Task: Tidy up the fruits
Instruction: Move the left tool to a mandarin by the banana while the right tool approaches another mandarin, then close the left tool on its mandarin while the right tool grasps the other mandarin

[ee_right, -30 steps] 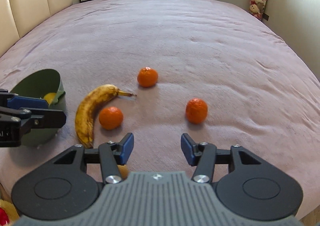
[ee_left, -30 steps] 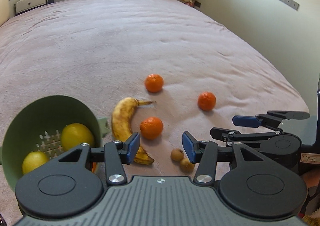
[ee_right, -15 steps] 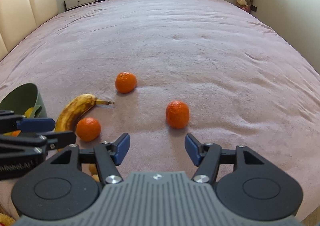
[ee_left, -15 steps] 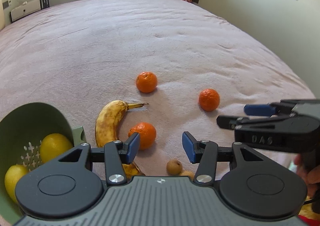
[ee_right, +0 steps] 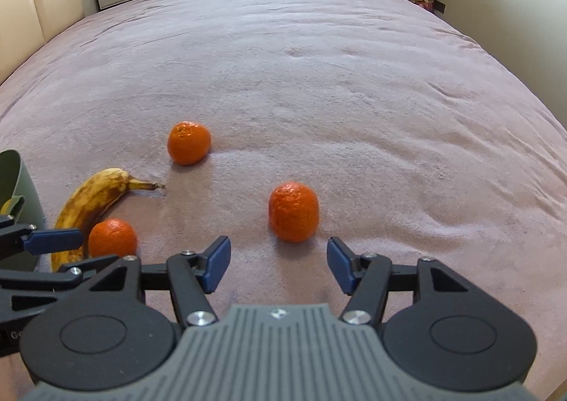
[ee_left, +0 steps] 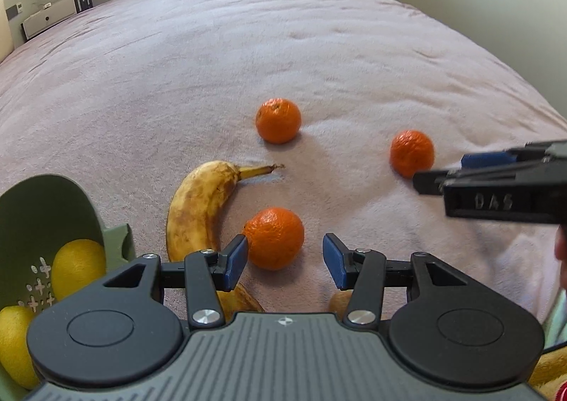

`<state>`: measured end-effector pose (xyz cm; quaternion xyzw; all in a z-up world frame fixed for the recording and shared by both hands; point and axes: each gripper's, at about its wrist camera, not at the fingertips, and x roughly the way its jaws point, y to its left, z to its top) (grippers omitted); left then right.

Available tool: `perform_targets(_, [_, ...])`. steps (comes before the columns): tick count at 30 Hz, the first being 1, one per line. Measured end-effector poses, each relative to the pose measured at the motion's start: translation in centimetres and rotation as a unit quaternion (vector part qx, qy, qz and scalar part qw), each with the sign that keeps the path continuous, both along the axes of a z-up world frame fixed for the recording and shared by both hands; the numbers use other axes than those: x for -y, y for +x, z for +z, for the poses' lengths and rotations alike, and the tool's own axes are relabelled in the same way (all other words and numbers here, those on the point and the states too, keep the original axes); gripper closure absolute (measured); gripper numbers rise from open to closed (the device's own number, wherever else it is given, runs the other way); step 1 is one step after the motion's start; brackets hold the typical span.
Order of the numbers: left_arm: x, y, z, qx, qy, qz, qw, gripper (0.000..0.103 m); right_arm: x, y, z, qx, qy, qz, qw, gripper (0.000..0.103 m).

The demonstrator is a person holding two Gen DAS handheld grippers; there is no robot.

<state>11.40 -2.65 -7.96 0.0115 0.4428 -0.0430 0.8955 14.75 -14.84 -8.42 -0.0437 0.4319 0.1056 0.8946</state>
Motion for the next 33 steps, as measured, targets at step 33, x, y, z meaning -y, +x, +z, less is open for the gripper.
perform_targets(33, [1.3,1.5,-2.2,0.013,0.099,-0.017,0.9948,0.052,-0.5,3.1,-2.2,0.004,-0.006,-0.021,1.000,0.070])
